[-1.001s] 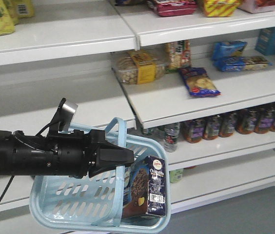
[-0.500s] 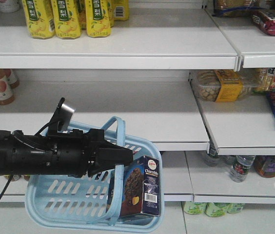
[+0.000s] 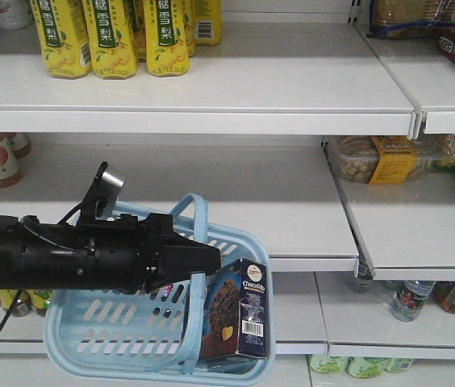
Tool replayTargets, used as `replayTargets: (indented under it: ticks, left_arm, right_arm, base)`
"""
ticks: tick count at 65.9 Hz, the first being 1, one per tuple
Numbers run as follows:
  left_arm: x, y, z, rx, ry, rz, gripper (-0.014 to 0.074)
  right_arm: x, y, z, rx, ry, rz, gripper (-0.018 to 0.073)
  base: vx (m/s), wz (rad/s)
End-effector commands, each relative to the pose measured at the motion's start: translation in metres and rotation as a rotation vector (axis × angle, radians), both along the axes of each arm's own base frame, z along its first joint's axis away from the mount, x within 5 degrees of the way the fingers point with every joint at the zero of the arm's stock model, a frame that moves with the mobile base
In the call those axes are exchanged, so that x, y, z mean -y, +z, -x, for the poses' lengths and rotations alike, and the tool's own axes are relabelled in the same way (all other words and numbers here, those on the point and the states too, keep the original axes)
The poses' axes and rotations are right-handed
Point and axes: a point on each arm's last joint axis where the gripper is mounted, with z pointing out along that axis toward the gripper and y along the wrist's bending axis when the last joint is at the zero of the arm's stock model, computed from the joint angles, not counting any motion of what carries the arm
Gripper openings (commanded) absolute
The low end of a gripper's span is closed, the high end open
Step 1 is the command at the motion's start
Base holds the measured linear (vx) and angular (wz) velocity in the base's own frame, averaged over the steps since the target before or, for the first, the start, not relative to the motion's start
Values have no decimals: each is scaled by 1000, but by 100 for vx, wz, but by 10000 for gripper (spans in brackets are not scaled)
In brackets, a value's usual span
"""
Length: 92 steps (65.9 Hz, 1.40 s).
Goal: Left arm holds basket, right arm returns cookies
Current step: 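Approach the shelf with yellow bottles, basket held in left gripper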
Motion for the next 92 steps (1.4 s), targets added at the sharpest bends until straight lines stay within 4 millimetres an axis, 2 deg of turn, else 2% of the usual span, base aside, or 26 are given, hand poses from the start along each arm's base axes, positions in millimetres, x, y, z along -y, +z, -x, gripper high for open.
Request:
replayTargets:
  ticks: [1,92]
  left_arm:
    - [3,30,2,47,5,148,-3]
    - [3,30,2,47,5,148,-3]
  right_arm:
    - [1,2,0,70,-12,9,-6]
    - [1,2,0,72,-12,9,-6]
  base:
    - [9,-4]
    - [7,-1]
